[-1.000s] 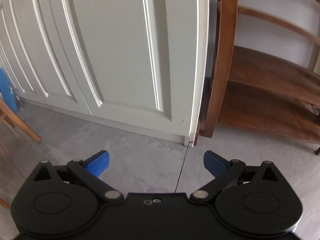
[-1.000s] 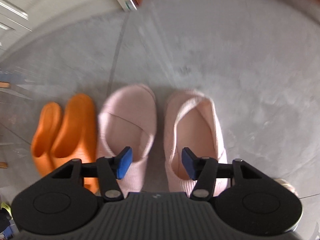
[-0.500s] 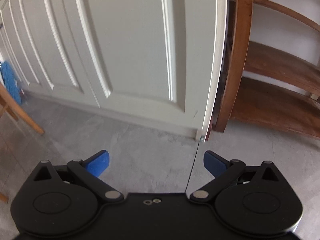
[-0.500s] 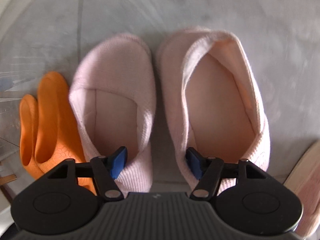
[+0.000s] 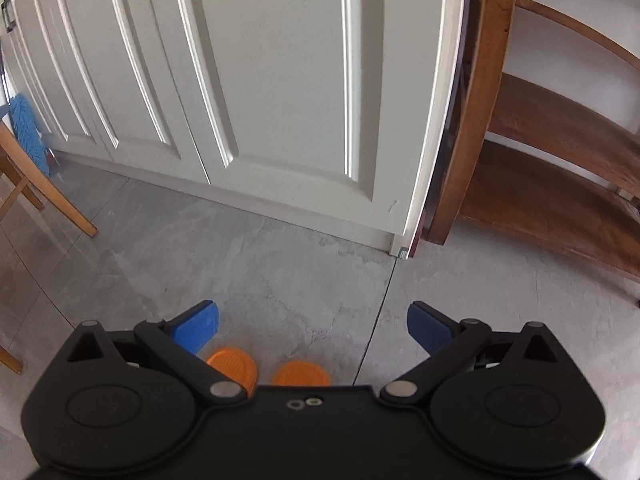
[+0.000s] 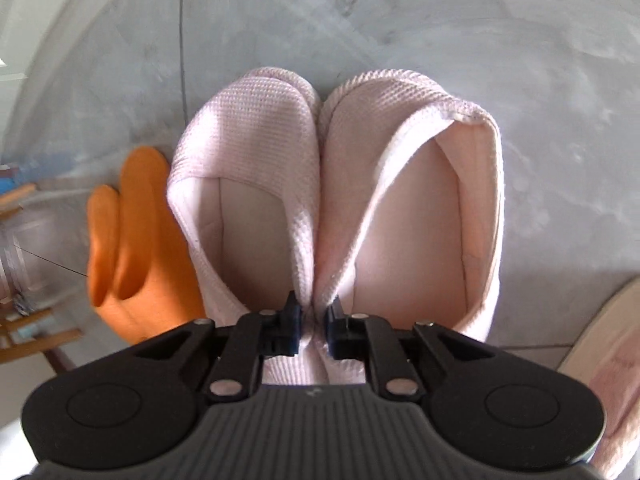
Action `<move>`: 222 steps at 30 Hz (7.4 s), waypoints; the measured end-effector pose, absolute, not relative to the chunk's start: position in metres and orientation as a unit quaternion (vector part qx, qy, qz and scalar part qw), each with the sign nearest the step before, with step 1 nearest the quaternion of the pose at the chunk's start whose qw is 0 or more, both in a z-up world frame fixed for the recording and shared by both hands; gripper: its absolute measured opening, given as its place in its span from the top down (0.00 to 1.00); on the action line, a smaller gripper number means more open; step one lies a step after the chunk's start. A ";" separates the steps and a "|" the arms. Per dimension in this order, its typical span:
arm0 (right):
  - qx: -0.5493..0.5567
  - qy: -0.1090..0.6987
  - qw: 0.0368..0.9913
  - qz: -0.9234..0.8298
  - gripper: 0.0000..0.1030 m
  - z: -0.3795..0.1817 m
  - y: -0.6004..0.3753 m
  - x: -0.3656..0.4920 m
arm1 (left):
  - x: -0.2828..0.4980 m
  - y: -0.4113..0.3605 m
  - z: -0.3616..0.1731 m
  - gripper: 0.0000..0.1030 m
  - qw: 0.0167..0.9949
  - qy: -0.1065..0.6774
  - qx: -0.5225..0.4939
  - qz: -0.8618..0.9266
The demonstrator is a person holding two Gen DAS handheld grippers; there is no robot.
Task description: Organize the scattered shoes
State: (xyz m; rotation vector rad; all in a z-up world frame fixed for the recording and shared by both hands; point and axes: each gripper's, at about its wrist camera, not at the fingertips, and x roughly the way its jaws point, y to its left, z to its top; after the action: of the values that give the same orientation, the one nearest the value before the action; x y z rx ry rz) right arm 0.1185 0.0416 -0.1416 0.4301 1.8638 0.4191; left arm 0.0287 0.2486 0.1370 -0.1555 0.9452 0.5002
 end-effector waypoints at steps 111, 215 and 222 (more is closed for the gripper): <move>0.384 0.424 0.819 -0.052 0.29 -0.164 -0.340 0.132 | 0.123 0.031 -0.009 0.01 0.935 0.308 0.098 -0.146; -0.111 0.461 0.783 0.403 0.46 -0.119 -0.090 0.101 | 0.070 0.133 -0.097 0.88 0.848 0.478 0.130 -0.190; -0.122 0.463 0.784 0.395 0.46 -0.119 -0.089 0.092 | 0.083 0.150 -0.101 0.52 0.842 0.510 -0.046 -0.170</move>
State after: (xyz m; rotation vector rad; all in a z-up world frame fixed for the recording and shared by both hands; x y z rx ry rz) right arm 0.0917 -0.0888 -0.1191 -0.2623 0.9991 0.8520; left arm 0.0833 0.1496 -0.1010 -0.0974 1.0777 -0.3581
